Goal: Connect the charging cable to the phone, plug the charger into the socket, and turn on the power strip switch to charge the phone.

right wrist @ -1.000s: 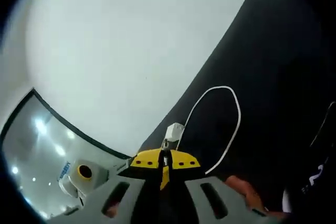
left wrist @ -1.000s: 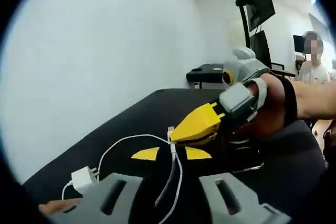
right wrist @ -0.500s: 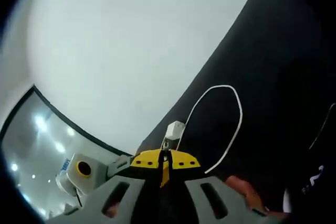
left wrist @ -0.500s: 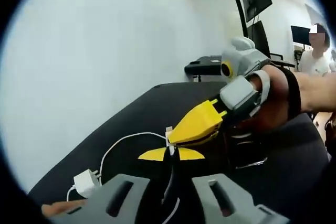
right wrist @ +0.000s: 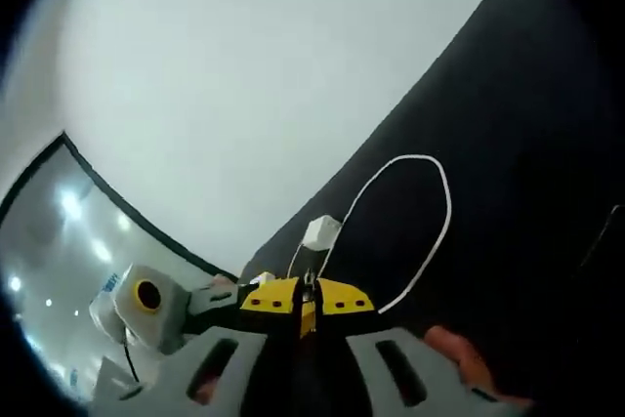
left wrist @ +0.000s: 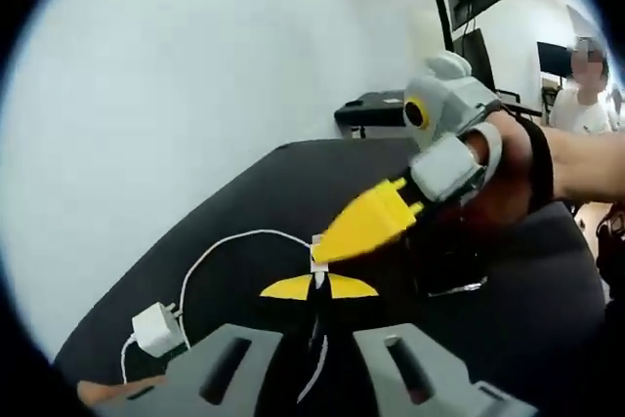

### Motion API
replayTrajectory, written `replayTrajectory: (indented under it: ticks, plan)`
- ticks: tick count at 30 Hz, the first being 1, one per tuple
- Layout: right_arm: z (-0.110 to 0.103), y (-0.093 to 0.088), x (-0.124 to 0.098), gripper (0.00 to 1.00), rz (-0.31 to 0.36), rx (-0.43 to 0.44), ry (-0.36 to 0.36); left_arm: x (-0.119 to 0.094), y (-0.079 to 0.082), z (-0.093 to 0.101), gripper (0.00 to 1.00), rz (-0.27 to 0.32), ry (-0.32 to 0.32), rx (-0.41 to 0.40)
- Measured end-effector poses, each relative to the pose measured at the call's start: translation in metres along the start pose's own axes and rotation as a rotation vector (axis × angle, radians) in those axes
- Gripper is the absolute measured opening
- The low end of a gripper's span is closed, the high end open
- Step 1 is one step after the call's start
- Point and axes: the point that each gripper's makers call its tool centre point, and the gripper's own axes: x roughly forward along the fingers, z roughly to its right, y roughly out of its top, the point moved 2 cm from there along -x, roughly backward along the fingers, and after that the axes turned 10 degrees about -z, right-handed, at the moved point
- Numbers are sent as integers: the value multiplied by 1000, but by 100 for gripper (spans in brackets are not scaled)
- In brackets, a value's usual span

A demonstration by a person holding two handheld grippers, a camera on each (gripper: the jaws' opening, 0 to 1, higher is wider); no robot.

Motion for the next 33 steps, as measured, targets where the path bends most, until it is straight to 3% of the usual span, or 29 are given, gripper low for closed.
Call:
replayTrajectory:
  ticks: [5, 7, 8, 11, 14, 17, 19, 23, 26, 28, 31, 33]
  plan:
    - [-1, 14, -29, 17, 92, -104, -13, -10, -16, 10, 0, -94, -37, 9]
    - [-3, 17, -48, 18, 127, -204, 3, -15, -23, 17, 0, -137, -67, 10]
    - [-2, 18, -52, 22, 136, -223, -2, -18, -26, 19, 0, -164, -74, 21]
    - [-3, 13, -86, 35, 212, -413, -2, -26, -34, 30, 0, -217, -91, 62]
    - [10, 11, -113, 34, 267, -514, -45, -36, -45, 48, 0, -295, -128, 113]
    - [31, 5, -134, 34, 277, -534, -66, -40, -48, 60, 0, -341, -135, 161]
    - [53, 10, -147, 33, 292, -542, -90, -40, -50, 68, 0, -380, -143, 192]
    - [79, 20, -168, 33, 396, -567, -166, -37, -54, 81, 0, -472, -131, 252]
    - [91, 25, -172, 34, 390, -549, -157, -32, -53, 89, 0, -492, -131, 273]
    - [104, 28, -175, 37, 323, -570, -126, -27, -51, 92, 0, -503, -126, 286]
    - [94, 14, -172, 50, 264, -636, -87, -22, -49, 93, 0, -536, -123, 292]
    - [96, 14, -176, 58, 248, -661, -71, -19, -47, 96, 0, -557, -119, 297]
